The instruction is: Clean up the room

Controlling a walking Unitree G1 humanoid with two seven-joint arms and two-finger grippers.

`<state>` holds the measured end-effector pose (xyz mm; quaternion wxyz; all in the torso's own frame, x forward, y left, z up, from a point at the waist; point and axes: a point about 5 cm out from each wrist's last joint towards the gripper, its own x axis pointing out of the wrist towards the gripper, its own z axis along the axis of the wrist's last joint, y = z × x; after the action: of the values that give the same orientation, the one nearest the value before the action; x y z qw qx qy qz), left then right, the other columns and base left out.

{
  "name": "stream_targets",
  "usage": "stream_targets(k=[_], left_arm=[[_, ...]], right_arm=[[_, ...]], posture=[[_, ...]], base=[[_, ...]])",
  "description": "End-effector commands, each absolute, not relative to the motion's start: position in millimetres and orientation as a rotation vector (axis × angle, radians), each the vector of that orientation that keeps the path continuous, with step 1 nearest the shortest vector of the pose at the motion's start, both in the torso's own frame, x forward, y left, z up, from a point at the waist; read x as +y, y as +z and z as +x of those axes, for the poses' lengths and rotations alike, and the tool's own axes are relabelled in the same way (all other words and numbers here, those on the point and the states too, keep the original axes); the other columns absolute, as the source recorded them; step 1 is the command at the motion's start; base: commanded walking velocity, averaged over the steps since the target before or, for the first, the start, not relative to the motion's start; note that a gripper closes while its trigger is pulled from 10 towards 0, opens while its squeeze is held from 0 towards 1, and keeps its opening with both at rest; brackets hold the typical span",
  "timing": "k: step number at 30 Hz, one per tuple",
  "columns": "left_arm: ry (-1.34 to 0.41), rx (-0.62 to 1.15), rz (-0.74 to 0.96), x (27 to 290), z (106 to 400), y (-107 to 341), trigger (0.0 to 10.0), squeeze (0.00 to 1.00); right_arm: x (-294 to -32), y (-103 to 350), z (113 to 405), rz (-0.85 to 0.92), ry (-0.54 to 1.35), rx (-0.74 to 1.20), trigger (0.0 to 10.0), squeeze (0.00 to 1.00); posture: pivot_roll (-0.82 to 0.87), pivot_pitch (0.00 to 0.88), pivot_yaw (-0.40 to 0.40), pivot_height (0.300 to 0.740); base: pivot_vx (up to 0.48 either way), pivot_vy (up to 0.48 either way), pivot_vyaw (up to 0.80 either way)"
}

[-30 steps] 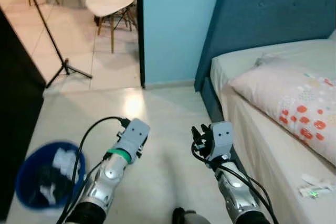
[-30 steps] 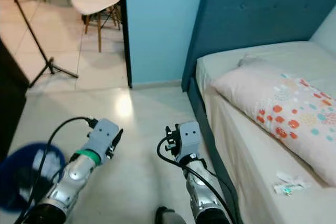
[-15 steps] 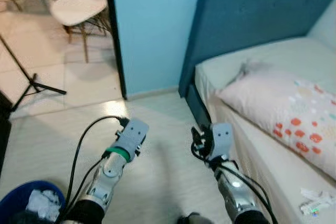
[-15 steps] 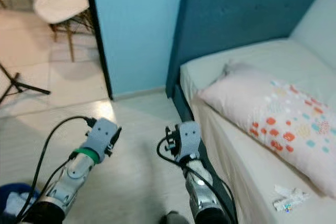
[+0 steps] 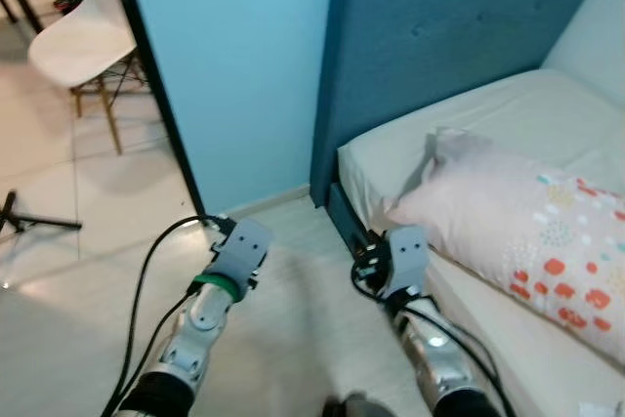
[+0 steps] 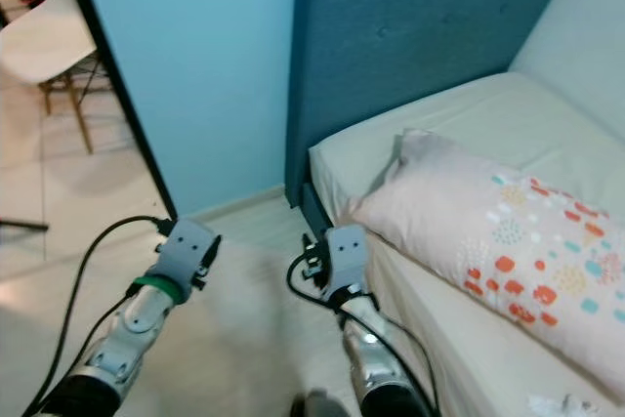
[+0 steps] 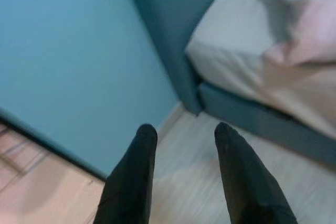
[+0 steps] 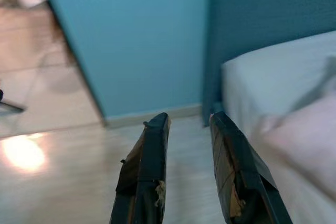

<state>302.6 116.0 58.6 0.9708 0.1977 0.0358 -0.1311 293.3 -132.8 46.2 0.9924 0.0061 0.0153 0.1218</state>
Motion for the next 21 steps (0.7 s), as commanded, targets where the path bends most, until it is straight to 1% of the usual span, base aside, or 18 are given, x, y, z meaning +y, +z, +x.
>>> stream_targets(k=[1,14,18,21], left_arm=[[-0.279,0.09,0.404,114.9,300.0,54.1,10.0,0.0],[-0.282,0.09,0.403,114.4,300.3,54.1,10.0,0.0],[-0.314,0.081,0.383,110.5,299.1,54.7,10.0,0.0],[-0.329,0.083,0.367,108.6,298.4,54.9,10.0,0.0]], right_arm=[[-134.4,41.4,290.9,0.022,0.231,0.053,10.0,0.0],[-135.1,41.6,291.2,0.02,0.228,0.051,10.0,0.0],[-136.7,42.0,291.6,0.02,0.223,0.05,10.0,0.0],[-137.3,42.2,291.9,0.02,0.221,0.05,10.0,0.0]], posture=[[0.01,0.041,0.028,0.74],[0.01,0.041,0.029,0.74],[0.01,0.039,0.03,0.74],[0.01,0.038,0.031,0.74]], base=[[0.472,0.0,-0.54],[0.472,0.0,-0.54],[0.472,0.0,-0.54],[0.281,0.0,-0.54]])
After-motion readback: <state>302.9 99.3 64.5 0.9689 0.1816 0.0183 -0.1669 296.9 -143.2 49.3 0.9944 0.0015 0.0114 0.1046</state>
